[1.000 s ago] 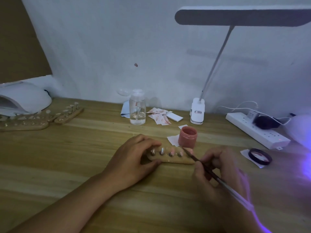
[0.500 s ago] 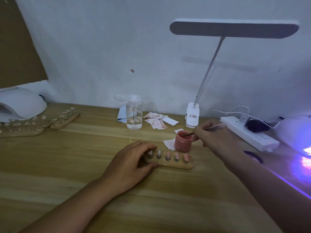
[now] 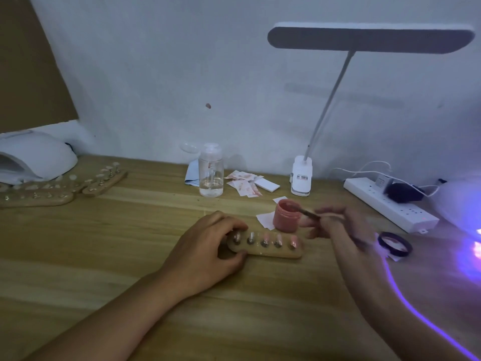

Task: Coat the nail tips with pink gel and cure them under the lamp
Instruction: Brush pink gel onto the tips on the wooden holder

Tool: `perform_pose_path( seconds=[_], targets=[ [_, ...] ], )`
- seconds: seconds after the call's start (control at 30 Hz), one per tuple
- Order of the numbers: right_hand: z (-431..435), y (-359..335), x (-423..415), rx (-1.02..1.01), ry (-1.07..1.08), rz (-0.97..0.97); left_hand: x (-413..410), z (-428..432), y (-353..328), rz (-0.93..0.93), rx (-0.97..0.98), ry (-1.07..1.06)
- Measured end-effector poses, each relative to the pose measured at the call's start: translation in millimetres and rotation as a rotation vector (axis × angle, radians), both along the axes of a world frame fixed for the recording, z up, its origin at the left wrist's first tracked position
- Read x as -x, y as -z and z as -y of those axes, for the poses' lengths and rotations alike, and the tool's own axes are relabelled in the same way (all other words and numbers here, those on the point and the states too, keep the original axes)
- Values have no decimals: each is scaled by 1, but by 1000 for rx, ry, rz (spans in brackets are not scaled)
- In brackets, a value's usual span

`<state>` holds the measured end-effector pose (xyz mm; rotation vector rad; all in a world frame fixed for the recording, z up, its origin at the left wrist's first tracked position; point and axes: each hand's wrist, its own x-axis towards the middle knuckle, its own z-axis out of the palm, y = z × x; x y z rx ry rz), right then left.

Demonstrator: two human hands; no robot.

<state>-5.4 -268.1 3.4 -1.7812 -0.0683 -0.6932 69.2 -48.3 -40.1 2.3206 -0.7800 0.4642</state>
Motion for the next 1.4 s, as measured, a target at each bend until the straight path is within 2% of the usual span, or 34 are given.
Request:
perform_pose_path(
  seconds=[0.07,0.2,0.27,0.37,0.7,1.0,1.4],
  targets=[
    [-7,14,14,65,-77,16,2,0,-1,15,-1,9],
    [-11,26,21,268,68,114,6,0,-3,67,-17,15],
    [-11,23,23,407,75,172,7,0,-4,89,-28,14],
    [-10,23,23,494,69,200,8,0,-4,113,-28,14],
    [-13,23,23,559,79,185,10,1,-6,158,-29,27],
    [-11,24,26,523,72,104,11,1,-6,167,-38,22],
    [-10,26,25,518,75,110,10,0,-6,150,-54,15]
  ],
)
